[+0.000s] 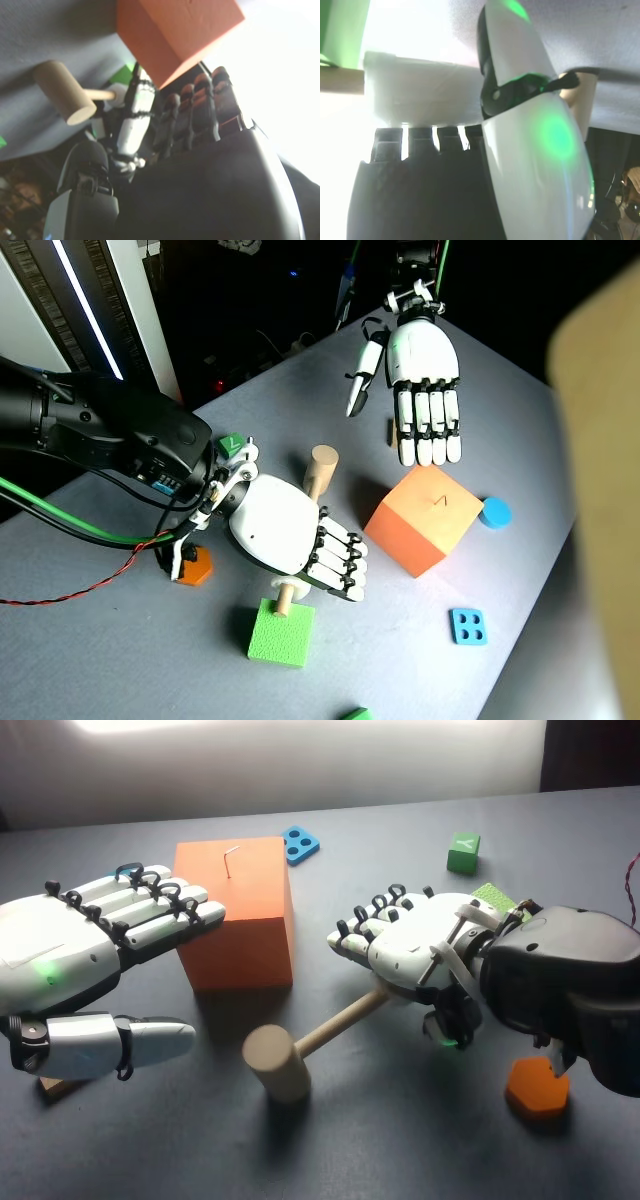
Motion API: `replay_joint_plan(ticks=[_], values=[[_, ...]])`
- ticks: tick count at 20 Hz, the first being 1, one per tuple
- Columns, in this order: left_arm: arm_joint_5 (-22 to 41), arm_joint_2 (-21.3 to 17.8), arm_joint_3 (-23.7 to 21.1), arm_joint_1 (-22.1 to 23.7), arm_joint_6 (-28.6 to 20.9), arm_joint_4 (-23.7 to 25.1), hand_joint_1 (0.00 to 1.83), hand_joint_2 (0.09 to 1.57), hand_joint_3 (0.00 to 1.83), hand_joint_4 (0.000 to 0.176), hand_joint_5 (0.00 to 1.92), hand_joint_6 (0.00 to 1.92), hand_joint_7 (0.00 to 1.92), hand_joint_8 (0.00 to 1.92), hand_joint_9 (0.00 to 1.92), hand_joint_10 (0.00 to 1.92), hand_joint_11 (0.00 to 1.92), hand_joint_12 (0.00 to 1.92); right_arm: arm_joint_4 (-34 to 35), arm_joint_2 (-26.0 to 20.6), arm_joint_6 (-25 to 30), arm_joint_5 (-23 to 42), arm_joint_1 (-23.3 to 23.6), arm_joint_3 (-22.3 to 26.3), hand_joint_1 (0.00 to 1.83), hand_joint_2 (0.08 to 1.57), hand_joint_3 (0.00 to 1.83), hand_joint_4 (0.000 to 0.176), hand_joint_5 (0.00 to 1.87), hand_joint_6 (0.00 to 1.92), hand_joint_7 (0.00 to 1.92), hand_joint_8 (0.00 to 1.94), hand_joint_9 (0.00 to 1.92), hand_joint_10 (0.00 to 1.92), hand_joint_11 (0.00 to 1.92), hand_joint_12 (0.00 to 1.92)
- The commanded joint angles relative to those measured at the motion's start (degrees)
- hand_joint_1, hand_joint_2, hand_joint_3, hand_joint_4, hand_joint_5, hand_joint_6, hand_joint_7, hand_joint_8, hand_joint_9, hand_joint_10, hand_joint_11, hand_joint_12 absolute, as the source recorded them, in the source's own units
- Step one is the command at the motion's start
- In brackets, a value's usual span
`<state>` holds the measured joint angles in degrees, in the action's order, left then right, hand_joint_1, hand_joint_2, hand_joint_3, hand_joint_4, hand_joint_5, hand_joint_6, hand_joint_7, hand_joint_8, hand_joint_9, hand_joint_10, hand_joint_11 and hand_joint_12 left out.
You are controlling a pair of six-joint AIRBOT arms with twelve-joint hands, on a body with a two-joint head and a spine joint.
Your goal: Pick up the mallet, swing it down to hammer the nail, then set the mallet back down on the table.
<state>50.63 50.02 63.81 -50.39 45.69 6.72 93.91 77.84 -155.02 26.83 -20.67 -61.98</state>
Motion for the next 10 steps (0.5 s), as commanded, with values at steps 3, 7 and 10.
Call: replay_joint_plan(ticks=[3,7,10], values=[[6.37,0.77,0.77,0.22,0.69,-2.09,0.00,1.30,0.00,0.000,0.00,0.00,0.00,0.00,0.00,0.00,0.00,0.00,-2.28,0.50,-0.03,-0.32,0.14,-0.91,1.35,1.02,0.00,0.000,0.00,0.00,0.00,0.00,0.00,0.00,0.00,0.00],[5.92,1.15,1.14,0.22,1.35,-2.52,0.00,1.30,0.00,0.000,0.00,0.00,0.00,0.00,0.00,0.00,0.00,0.00,-2.28,0.86,-0.29,-0.66,0.30,-1.51,1.38,1.04,0.01,0.000,0.00,0.00,0.00,0.00,0.00,0.00,0.00,0.00],[5.34,1.47,1.39,0.22,1.38,-2.52,0.00,1.30,0.00,0.000,0.00,0.00,0.00,0.00,0.00,0.00,0.00,0.00,-2.29,0.98,-0.33,-0.79,0.31,-1.54,1.41,1.05,0.01,0.000,0.00,0.00,0.00,0.00,0.00,0.00,0.00,0.00]])
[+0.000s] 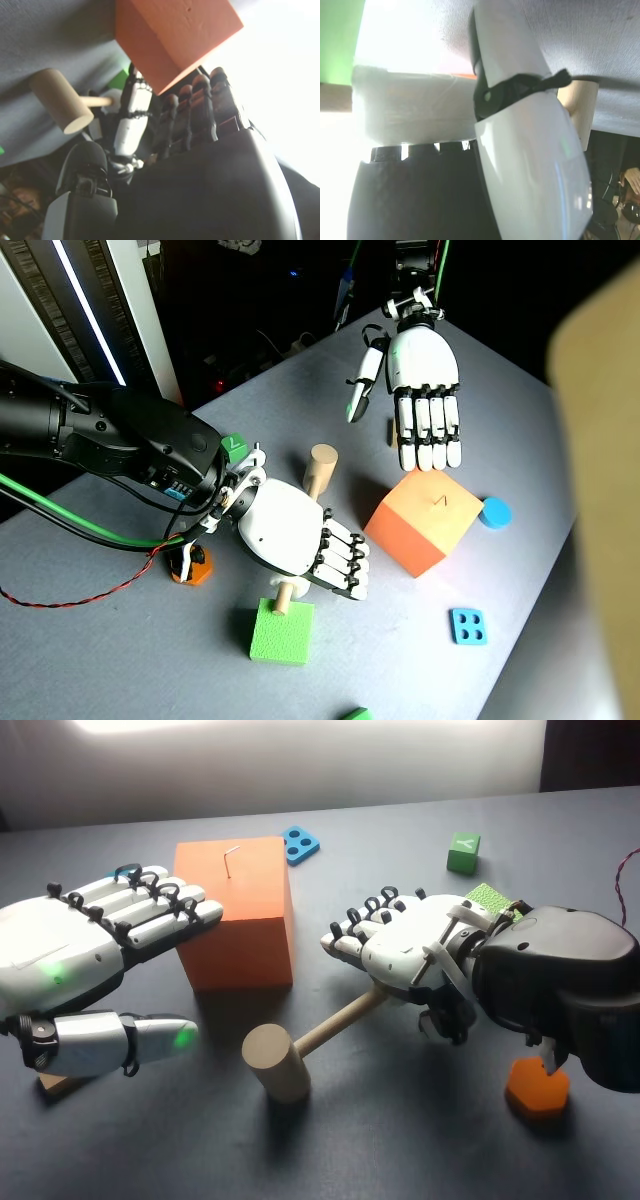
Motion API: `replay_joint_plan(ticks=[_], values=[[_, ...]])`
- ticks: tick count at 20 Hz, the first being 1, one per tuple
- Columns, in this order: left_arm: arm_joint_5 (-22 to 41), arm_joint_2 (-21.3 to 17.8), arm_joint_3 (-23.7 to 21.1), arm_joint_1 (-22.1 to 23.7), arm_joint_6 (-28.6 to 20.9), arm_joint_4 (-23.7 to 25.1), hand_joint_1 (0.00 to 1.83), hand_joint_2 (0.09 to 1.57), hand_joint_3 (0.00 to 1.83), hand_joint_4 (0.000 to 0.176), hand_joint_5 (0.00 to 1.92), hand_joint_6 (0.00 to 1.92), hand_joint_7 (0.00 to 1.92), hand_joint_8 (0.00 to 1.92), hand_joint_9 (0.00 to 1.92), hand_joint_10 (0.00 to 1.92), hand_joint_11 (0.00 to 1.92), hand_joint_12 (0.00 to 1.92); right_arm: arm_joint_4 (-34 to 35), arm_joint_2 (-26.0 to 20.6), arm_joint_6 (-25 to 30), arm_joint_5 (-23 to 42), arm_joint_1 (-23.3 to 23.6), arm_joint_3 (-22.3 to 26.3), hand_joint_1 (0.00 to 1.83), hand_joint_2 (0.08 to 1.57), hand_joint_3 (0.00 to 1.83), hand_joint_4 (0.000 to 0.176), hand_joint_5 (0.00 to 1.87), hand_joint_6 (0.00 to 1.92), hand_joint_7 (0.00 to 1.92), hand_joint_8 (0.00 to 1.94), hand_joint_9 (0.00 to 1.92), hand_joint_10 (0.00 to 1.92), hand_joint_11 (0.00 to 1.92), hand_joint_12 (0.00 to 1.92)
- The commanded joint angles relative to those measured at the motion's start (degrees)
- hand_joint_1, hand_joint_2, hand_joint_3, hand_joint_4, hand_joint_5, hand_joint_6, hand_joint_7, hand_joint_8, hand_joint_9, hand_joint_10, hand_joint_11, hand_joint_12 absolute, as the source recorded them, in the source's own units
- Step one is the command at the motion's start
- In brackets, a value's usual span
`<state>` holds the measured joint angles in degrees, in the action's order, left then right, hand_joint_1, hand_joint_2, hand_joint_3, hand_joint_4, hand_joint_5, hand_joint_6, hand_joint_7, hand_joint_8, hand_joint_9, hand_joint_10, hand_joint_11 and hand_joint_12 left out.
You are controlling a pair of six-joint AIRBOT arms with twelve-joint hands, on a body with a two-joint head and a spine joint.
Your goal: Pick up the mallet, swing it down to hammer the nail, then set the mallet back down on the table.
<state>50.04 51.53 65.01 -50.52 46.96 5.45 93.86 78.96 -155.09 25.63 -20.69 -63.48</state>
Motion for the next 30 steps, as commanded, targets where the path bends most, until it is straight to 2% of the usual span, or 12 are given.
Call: replay_joint_plan(ticks=[1,7,11,13,14,15,16,17,23,25,27,30], values=[[5.88,0.12,0.34,0.35,0.26,-1.25,0.00,1.29,0.00,0.000,0.00,0.00,0.00,0.00,0.00,0.00,0.00,0.00,-2.25,-0.11,-0.28,0.34,0.38,-0.06,1.37,1.06,0.01,0.000,0.03,0.01,0.01,0.00,0.00,0.00,0.04,0.02],[5.39,0.86,0.97,0.46,0.45,-1.69,0.00,1.30,0.00,0.000,0.00,0.00,0.00,0.00,0.00,0.00,0.00,0.00,-2.27,-0.13,-0.62,0.22,0.61,-0.20,1.37,0.97,0.00,0.000,0.43,0.03,0.46,0.02,0.42,0.05,0.03,0.95],[5.39,0.95,1.42,0.69,0.56,-1.87,0.00,1.30,0.00,0.000,0.00,0.00,0.00,0.00,0.00,0.00,0.00,0.00,-2.27,-0.21,-0.69,0.20,0.81,-0.19,1.43,0.96,0.00,0.000,0.69,0.09,0.72,0.08,0.71,0.12,0.27,1.09],[5.20,0.95,1.48,0.70,0.41,-1.95,0.00,1.30,0.00,0.000,0.00,0.00,0.00,0.00,0.00,0.00,0.00,0.00,-2.27,-0.44,-0.60,0.18,1.21,-0.18,1.46,0.96,0.00,0.000,0.70,0.23,0.74,0.22,0.71,0.41,0.37,1.16],[5.15,0.94,1.37,0.69,0.37,-1.95,0.00,1.30,0.00,0.000,0.00,0.00,0.00,0.00,0.00,0.00,0.00,0.00,-2.27,-0.62,-0.39,0.05,1.37,-0.16,1.59,1.10,0.01,0.000,0.58,0.83,0.68,1.16,0.75,1.16,0.74,1.39],[4.99,0.94,1.25,0.69,0.37,-1.95,0.00,1.30,0.00,0.000,0.00,0.00,0.00,0.00,0.00,0.00,0.00,0.00,-2.27,-0.80,-0.31,-0.02,1.49,-0.11,1.59,1.10,0.01,0.000,0.58,0.83,0.68,1.16,0.75,1.16,0.74,1.39],[4.79,0.94,1.16,0.69,0.37,-1.95,0.00,1.30,0.00,0.000,0.00,0.00,0.00,0.00,0.00,0.00,0.00,0.00,-2.27,-0.96,-0.27,-0.06,1.58,0.01,1.62,1.22,0.02,0.000,0.42,1.67,0.51,1.74,0.58,1.79,0.69,1.41],[4.62,0.94,1.10,0.69,0.36,-1.95,0.00,1.30,0.00,0.000,0.00,0.00,0.00,0.00,0.00,0.00,0.00,0.00,-2.27,-1.19,-0.21,-0.16,1.69,0.20,1.35,1.18,0.00,0.000,0.36,1.89,0.45,1.86,0.55,1.92,0.56,1.83],[3.99,0.94,1.08,0.69,-0.10,-1.95,0.00,1.30,0.00,0.000,0.00,0.00,0.00,0.00,0.00,0.00,0.00,0.00,-2.27,-2.57,-0.13,-0.70,2.04,1.90,1.21,1.31,0.01,0.000,0.61,1.92,0.83,1.94,0.99,1.92,1.11,1.92],[3.93,0.94,1.02,0.69,-0.15,-1.94,0.00,1.30,0.00,0.000,0.00,0.00,0.00,0.00,0.00,0.00,0.00,0.00,-2.27,-3.43,-0.22,-0.94,2.31,2.90,1.04,1.32,0.00,0.000,0.62,1.56,1.23,1.94,1.43,1.92,1.51,1.92],[3.88,0.94,1.00,0.69,-0.34,-1.68,0.00,1.30,0.00,0.000,0.00,0.00,0.00,0.00,0.00,0.00,0.00,0.00,-2.27,-4.63,-0.50,-1.23,2.56,4.24,0.95,1.36,0.01,0.000,0.56,1.66,1.40,1.94,1.61,1.92,1.72,1.92],[3.64,0.94,1.04,0.69,-0.65,-1.20,0.00,1.29,0.00,0.000,0.00,0.00,0.00,0.00,0.00,0.00,0.00,0.00,-2.27,-6.89,0.06,-1.04,3.21,6.19,0.63,1.42,0.01,0.000,1.04,1.92,1.48,1.94,1.62,1.92,1.74,1.92]])
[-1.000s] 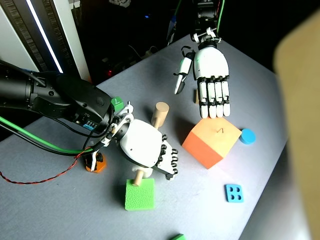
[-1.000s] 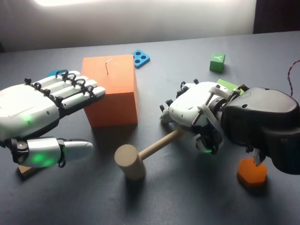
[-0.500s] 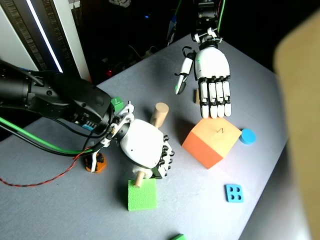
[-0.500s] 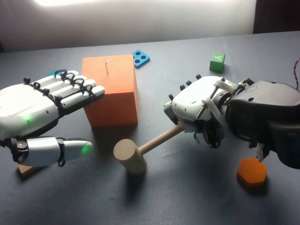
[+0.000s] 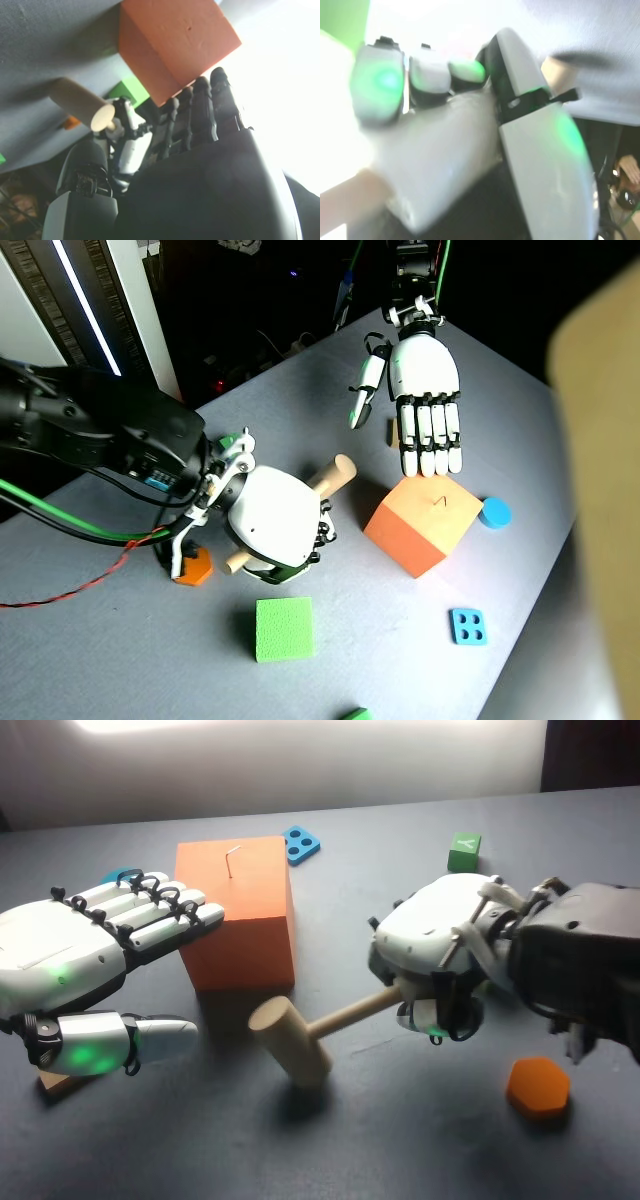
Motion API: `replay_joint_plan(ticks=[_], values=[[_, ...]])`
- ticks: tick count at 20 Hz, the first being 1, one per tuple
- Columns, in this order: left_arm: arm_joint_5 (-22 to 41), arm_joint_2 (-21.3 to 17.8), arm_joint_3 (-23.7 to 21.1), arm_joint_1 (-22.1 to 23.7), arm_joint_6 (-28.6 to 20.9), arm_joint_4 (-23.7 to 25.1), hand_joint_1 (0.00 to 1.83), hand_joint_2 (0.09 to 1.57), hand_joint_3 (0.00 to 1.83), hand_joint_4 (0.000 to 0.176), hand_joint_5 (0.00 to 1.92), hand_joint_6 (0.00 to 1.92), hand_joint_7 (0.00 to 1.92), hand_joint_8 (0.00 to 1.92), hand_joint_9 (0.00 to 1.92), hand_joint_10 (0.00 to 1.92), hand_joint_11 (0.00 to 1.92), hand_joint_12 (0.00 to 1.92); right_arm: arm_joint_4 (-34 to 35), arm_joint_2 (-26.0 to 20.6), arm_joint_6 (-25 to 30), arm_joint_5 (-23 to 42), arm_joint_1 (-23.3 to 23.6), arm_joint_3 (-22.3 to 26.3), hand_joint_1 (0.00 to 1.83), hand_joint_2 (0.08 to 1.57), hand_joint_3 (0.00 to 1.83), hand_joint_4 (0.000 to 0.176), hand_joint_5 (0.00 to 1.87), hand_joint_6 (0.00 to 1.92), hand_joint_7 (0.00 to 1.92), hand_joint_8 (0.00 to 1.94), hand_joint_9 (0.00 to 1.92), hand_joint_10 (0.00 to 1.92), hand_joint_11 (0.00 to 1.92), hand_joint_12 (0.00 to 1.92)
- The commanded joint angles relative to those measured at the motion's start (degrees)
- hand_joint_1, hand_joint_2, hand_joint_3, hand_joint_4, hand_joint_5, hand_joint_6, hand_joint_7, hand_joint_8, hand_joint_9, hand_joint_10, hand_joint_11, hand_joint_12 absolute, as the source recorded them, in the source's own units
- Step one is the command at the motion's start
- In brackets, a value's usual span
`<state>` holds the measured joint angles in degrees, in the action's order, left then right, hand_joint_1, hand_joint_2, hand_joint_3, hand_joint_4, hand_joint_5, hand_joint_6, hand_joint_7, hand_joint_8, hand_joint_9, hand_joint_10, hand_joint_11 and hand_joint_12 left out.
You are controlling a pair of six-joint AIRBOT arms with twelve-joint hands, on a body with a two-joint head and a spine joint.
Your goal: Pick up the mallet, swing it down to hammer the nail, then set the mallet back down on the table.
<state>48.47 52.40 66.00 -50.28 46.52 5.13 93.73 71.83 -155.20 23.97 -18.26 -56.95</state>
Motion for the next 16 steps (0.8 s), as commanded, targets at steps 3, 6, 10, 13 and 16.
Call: replay_joint_plan(ticks=[3,6,10,13,16], values=[[5.13,0.06,0.05,0.45,-0.31,-0.75,0.00,1.29,0.00,0.000,0.00,0.00,0.00,0.00,0.00,0.00,0.00,0.00,-2.13,-3.04,0.78,0.29,1.81,2.10,0.41,1.50,0.01,0.000,1.08,1.92,1.53,1.94,1.66,1.92,1.77,1.92],[5.12,0.06,0.05,0.43,-0.62,-0.28,0.00,1.30,0.00,0.000,0.00,0.00,0.00,0.00,0.00,0.00,0.00,0.00,-2.14,-6.74,3.56,-1.36,3.14,4.12,0.37,1.54,0.01,0.000,1.10,1.92,1.54,1.94,1.66,1.92,1.77,1.92],[4.98,0.06,0.13,0.41,-0.78,-0.10,0.00,1.29,0.00,0.000,0.00,0.00,0.00,0.00,0.00,0.00,0.00,0.00,-7.13,-10.29,11.84,1.73,4.08,5.48,0.32,1.55,0.00,0.000,1.14,1.92,1.49,1.94,1.60,1.92,1.72,1.92],[4.98,0.05,0.13,0.41,-0.83,-0.10,0.00,1.30,0.00,0.000,0.00,0.00,0.00,0.00,0.00,0.00,0.00,0.00,-25.33,-12.34,30.03,6.15,3.49,6.39,0.32,1.55,0.00,0.000,1.14,1.92,1.49,1.94,1.61,1.92,1.73,1.92],[4.98,0.05,0.04,0.41,-0.85,-0.09,0.00,1.30,0.00,0.000,0.00,0.00,0.00,0.00,0.00,0.00,0.00,0.00,-35.50,-13.22,44.59,16.07,2.16,6.92,0.34,1.55,0.00,0.000,1.17,1.92,1.53,1.94,1.64,1.92,1.76,1.92]])
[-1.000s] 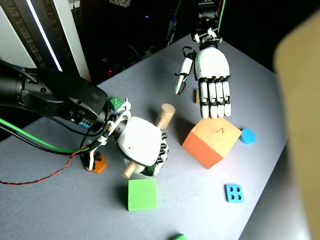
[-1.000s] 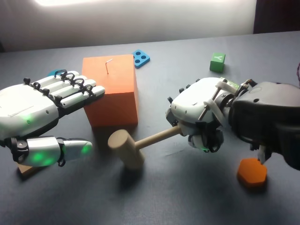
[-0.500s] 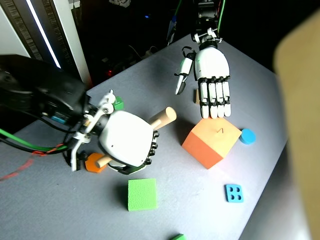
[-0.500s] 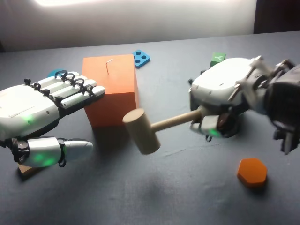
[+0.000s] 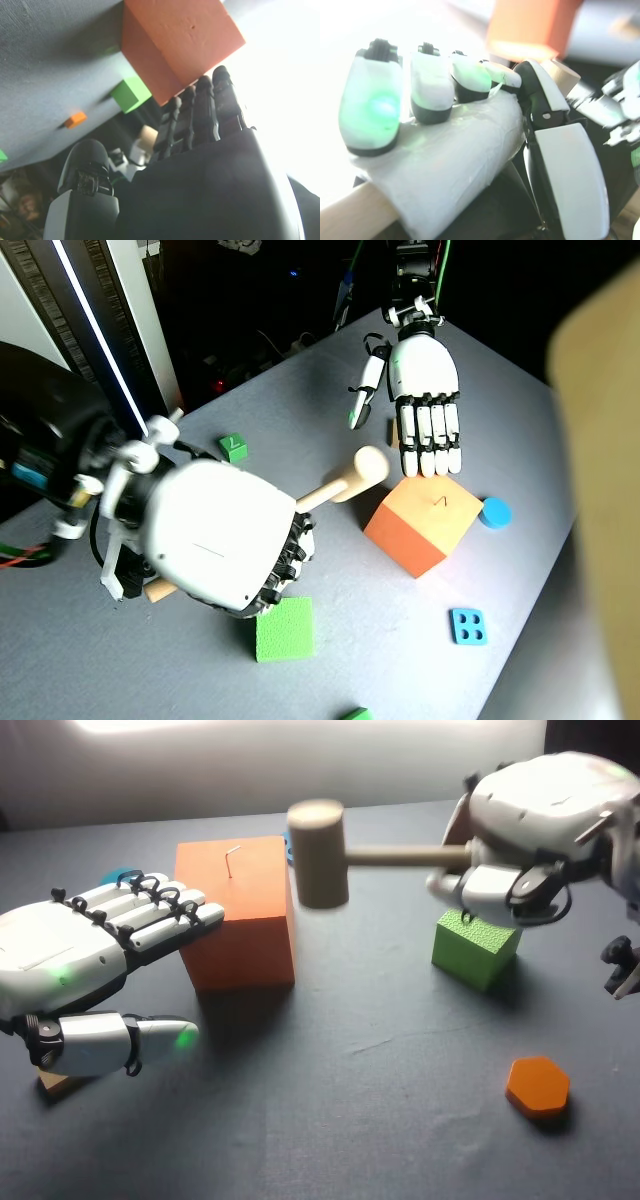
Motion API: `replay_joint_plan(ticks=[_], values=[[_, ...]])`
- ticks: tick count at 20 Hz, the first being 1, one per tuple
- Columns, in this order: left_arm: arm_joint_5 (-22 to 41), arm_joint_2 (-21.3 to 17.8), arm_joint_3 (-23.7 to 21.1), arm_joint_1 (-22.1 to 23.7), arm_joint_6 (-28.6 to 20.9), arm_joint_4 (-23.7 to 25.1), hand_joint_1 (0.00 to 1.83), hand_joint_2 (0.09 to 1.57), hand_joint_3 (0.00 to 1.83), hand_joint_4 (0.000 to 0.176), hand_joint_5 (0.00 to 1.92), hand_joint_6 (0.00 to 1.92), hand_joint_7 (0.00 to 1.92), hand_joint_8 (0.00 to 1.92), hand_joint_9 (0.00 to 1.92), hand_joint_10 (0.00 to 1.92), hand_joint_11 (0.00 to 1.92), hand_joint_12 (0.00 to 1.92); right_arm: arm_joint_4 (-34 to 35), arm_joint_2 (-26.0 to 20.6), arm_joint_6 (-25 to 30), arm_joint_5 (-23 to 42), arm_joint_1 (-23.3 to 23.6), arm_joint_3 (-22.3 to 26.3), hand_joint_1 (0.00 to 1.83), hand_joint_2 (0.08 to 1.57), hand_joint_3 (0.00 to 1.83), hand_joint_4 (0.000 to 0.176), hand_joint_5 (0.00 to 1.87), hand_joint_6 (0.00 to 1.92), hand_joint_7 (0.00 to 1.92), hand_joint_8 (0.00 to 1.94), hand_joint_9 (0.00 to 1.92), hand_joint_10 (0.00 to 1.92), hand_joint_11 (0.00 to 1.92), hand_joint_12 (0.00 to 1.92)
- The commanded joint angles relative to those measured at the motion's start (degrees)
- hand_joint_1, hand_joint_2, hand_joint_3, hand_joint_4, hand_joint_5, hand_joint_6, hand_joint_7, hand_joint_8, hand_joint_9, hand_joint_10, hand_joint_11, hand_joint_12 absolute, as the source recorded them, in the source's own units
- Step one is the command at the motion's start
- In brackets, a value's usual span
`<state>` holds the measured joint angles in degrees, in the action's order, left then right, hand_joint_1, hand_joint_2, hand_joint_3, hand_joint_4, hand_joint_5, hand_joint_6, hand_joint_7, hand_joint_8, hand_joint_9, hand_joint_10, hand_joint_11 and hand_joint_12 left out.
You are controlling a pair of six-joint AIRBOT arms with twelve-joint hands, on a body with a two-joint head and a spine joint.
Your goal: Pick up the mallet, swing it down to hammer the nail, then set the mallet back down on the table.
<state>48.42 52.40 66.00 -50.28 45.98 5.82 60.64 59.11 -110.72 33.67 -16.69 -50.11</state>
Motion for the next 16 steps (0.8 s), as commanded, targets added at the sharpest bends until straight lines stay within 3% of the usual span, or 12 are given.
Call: replay_joint_plan(ticks=[1,5,8,16], values=[[5.03,0.05,0.02,0.41,-0.33,-0.79,0.00,1.30,0.00,0.000,0.00,0.00,0.00,0.00,0.00,0.00,0.00,0.00,-4.94,-0.50,2.99,9.69,0.07,0.05,0.36,1.54,0.00,0.000,1.17,1.92,1.53,1.94,1.64,1.92,1.76,1.92],[4.96,0.05,0.00,0.42,-0.39,-0.79,0.00,1.30,0.00,0.000,0.00,0.00,0.00,0.00,0.00,0.00,0.00,0.00,-10.32,1.91,7.21,15.68,-0.15,-2.04,0.40,1.51,0.00,0.000,1.17,1.92,1.53,1.94,1.63,1.92,1.72,1.92],[4.96,0.04,0.04,0.42,-0.39,-0.79,0.00,1.30,0.00,0.000,0.00,0.00,0.00,0.00,0.00,0.00,0.00,0.00,-12.41,5.91,7.19,17.06,-0.04,-5.62,0.57,1.50,0.00,0.000,1.15,1.92,1.54,1.94,1.64,1.92,1.74,1.92],[4.96,0.05,0.03,0.59,-0.39,-0.79,0.00,1.30,0.00,0.000,0.00,0.00,0.00,0.00,0.00,0.00,0.00,0.00,-19.76,16.35,3.28,20.14,-0.04,-12.77,0.68,1.46,0.00,0.000,1.10,1.92,1.52,1.94,1.63,1.92,1.74,1.92]])
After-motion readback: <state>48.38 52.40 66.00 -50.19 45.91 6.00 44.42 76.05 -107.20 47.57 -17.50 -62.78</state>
